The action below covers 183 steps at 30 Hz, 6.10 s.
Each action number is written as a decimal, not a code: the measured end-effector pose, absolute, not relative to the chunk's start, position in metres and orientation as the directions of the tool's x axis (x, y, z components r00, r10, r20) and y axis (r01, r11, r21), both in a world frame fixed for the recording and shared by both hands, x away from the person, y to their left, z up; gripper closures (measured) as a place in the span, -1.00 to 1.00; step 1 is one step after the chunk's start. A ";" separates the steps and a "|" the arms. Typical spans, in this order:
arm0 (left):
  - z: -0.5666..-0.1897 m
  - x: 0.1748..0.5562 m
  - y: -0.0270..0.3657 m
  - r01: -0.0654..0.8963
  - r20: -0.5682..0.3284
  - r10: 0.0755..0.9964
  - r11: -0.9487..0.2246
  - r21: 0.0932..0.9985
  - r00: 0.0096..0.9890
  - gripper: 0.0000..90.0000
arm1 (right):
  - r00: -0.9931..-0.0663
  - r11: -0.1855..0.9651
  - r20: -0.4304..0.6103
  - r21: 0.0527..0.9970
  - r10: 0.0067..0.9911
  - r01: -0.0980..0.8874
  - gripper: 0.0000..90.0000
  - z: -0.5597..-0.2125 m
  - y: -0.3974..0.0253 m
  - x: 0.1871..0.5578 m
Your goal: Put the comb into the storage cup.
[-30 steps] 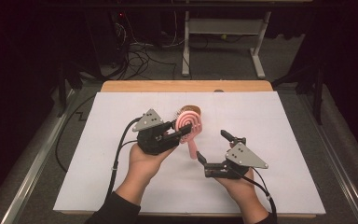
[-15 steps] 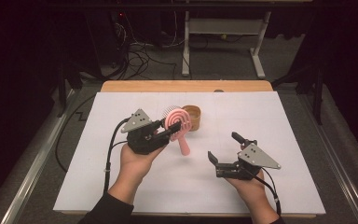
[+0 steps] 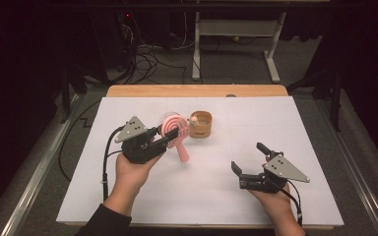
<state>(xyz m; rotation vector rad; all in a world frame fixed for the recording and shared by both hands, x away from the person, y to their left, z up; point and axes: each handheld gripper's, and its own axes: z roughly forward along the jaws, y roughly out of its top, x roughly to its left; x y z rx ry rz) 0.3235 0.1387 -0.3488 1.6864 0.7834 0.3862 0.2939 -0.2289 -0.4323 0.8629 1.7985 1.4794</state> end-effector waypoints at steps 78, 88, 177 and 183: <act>-0.321 0.338 0.162 0.273 -0.210 0.716 0.028 0.962 0.666 0.40 | -0.482 0.126 -0.046 0.983 0.875 0.135 -0.99 -0.452 -0.287 0.279; -0.314 0.341 0.159 0.263 -0.207 0.720 0.036 0.964 0.662 0.40 | -0.485 0.133 -0.057 0.983 0.873 0.124 -0.99 -0.450 -0.287 0.281; -0.311 0.428 0.082 0.223 -0.218 0.725 0.091 0.971 0.653 0.40 | -0.466 0.068 -0.011 0.992 0.885 0.105 -0.99 -0.447 -0.302 0.273; -0.319 0.429 0.077 0.218 -0.202 0.733 0.075 0.973 0.650 0.40 | -0.468 0.066 -0.009 0.992 0.884 0.104 -0.99 -0.447 -0.302 0.273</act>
